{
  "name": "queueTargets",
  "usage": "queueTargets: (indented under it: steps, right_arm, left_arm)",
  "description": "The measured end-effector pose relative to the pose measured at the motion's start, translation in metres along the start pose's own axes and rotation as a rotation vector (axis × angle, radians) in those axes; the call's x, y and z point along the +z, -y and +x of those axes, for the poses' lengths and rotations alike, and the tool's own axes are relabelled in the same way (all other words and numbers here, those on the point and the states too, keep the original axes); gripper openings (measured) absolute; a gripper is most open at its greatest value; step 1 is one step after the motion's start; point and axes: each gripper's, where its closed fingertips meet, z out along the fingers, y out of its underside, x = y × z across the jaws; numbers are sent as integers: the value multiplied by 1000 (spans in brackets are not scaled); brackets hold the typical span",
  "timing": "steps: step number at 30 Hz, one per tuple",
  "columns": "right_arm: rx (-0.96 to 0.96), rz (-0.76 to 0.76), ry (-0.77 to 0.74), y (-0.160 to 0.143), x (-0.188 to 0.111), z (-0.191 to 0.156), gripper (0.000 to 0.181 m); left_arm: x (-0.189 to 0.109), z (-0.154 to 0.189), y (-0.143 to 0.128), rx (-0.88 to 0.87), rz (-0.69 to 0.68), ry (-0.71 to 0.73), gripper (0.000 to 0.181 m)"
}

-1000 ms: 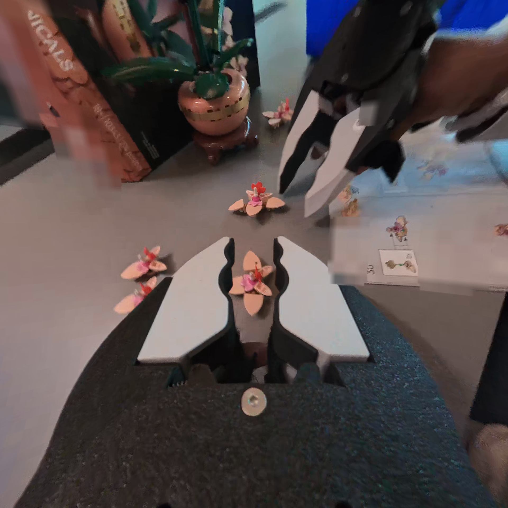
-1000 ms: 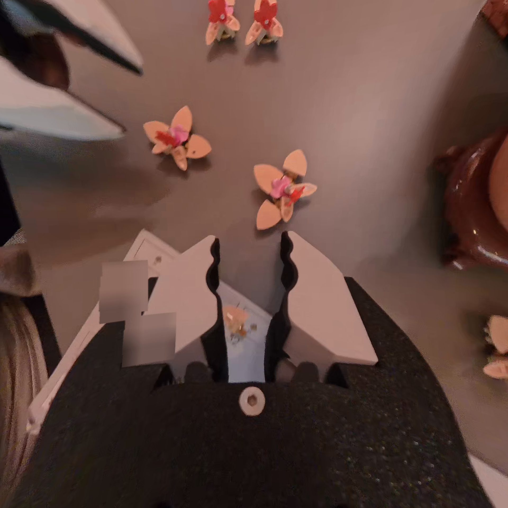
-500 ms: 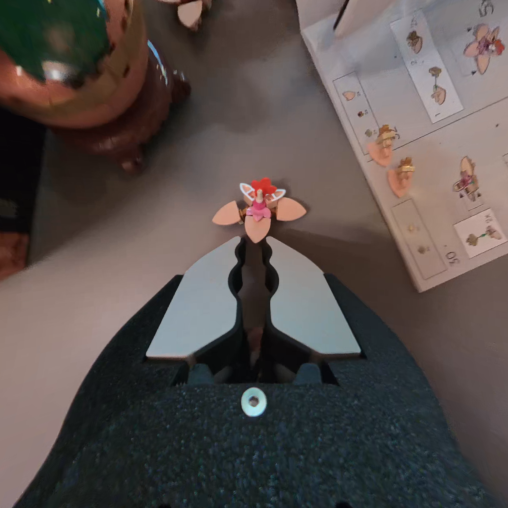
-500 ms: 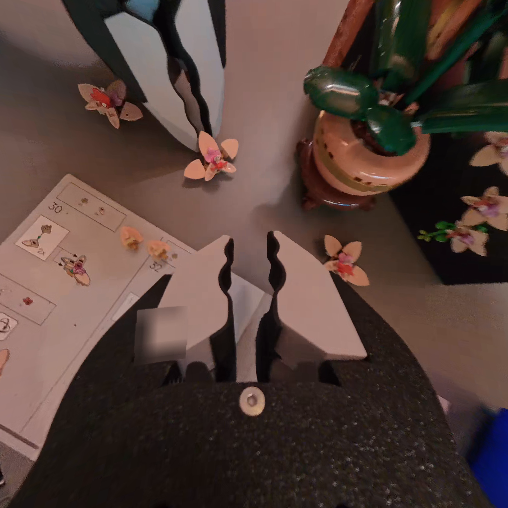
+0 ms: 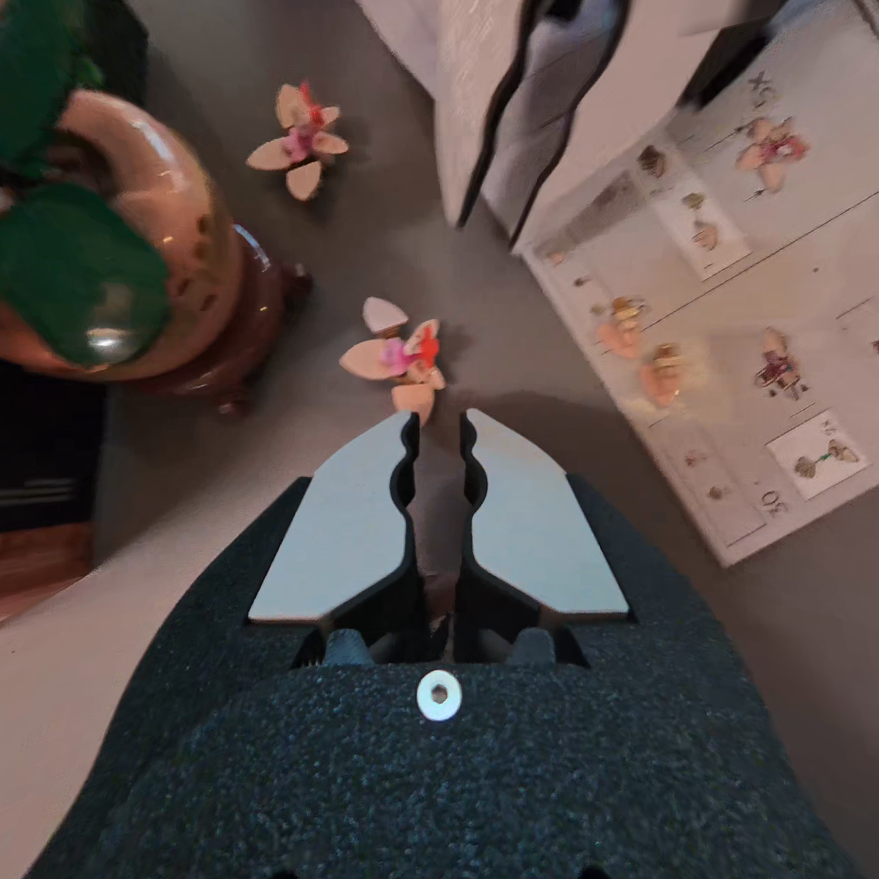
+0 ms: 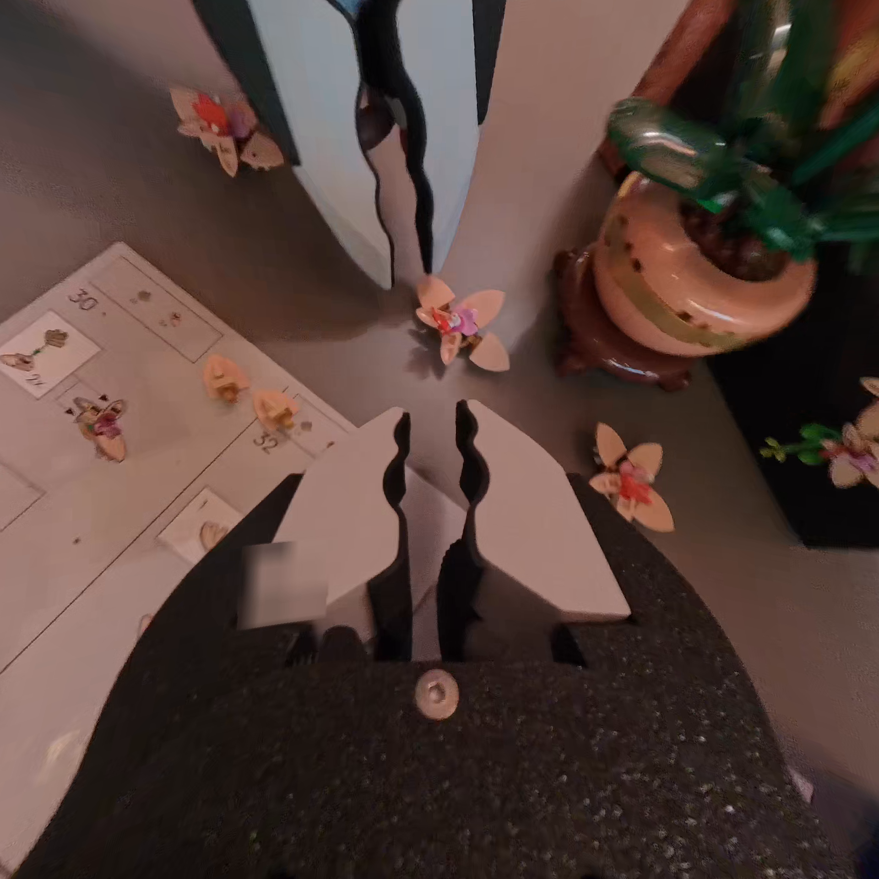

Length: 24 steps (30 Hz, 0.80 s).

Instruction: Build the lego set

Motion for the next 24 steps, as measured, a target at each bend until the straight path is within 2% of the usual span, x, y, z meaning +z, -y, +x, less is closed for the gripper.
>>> queueTargets:
  steps: [1, 6, 13, 19, 24]
  right_arm:
    - [-15, -25, 6, 1, 8, 0, 18]
    - [6, -54, 21, 8, 33, 8, 16]
    - [41, -65, 26, 5, 39, 7, 7]
    - [58, -86, 44, 3, 35, 7, 10]
    - [30, -57, -48, -1, 13, 37, 16]
  left_arm:
    - [3, 3, 3, 2, 6, 20, 12]
    - [14, 3, 7, -68, 8, 54, 12]
    - [17, -2, 4, -98, 2, 54, 12]
    - [15, -4, 4, -124, -10, 41, 11]
    - [-4, -22, -2, -156, -6, 105, 13]
